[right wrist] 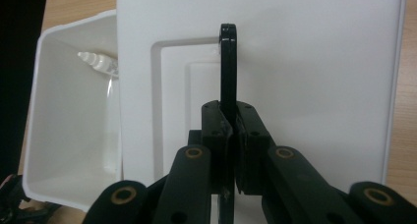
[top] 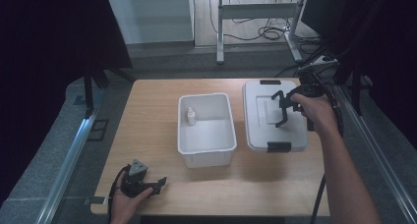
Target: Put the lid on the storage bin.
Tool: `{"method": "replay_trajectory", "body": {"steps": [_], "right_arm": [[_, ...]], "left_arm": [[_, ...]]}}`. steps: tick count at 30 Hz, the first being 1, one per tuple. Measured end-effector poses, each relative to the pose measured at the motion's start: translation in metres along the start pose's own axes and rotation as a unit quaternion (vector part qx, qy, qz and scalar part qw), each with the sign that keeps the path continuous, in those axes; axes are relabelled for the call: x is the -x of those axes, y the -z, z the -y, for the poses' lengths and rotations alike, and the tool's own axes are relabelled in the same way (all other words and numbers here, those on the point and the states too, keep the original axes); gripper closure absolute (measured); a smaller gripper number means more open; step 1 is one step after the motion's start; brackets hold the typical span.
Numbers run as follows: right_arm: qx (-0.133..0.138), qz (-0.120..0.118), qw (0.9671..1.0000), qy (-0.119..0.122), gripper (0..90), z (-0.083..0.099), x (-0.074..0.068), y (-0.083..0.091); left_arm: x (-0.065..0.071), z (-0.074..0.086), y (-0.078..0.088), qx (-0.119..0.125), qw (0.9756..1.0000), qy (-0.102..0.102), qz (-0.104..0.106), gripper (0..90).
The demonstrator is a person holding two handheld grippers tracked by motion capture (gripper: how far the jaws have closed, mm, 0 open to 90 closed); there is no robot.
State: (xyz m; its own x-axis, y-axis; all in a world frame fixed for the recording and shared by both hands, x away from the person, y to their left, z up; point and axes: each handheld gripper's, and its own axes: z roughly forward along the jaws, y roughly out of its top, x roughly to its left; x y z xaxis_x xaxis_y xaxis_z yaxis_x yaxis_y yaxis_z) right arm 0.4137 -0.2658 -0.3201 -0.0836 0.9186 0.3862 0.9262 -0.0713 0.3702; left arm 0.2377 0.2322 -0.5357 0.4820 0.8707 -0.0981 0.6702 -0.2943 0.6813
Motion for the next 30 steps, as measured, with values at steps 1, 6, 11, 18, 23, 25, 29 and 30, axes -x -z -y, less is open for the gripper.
{"method": "replay_trajectory", "body": {"steps": [1, 6, 11, 18, 23, 25, 29, 30], "right_arm": [[0.000, 0.000, 1.0000, 0.000, 85.4, 0.000, 0.000, 0.000], [0.001, -0.007, 0.9999, 0.010, 85.4, -0.003, -0.017, 0.002], [-0.001, -0.012, 0.9998, 0.018, 85.4, -0.004, -0.027, -0.002], [-0.008, -0.014, 0.9997, 0.019, 85.4, -0.004, -0.035, -0.010], [-0.012, -0.018, 0.9996, 0.021, 85.4, -0.005, -0.041, -0.013], [-0.013, -0.020, 0.9995, 0.022, 85.4, -0.006, -0.047, -0.014], [-0.012, -0.024, 0.9993, 0.028, 85.4, -0.006, -0.055, -0.017], [-0.012, -0.024, 0.9992, 0.030, 85.4, -0.006, -0.057, -0.018]], "left_arm": [[0.000, 0.000, 0.000, 0.000, 1.0000, 0.000, 0.000, 12.7], [-0.001, 0.000, 0.000, -0.002, 1.0000, 0.002, -0.001, 12.7], [-0.001, 0.000, 0.000, -0.002, 1.0000, 0.000, 0.000, 12.7], [-0.001, 0.001, 0.000, -0.003, 1.0000, 0.001, 0.000, 12.7], [-0.001, 0.001, 0.000, -0.003, 1.0000, 0.002, 0.000, 12.7], [-0.001, 0.001, 0.000, -0.003, 1.0000, 0.001, 0.000, 12.7], [-0.001, 0.001, 0.000, -0.004, 1.0000, 0.001, 0.000, 12.7], [-0.001, 0.001, 0.000, -0.004, 1.0000, 0.001, -0.001, 12.7]]}}
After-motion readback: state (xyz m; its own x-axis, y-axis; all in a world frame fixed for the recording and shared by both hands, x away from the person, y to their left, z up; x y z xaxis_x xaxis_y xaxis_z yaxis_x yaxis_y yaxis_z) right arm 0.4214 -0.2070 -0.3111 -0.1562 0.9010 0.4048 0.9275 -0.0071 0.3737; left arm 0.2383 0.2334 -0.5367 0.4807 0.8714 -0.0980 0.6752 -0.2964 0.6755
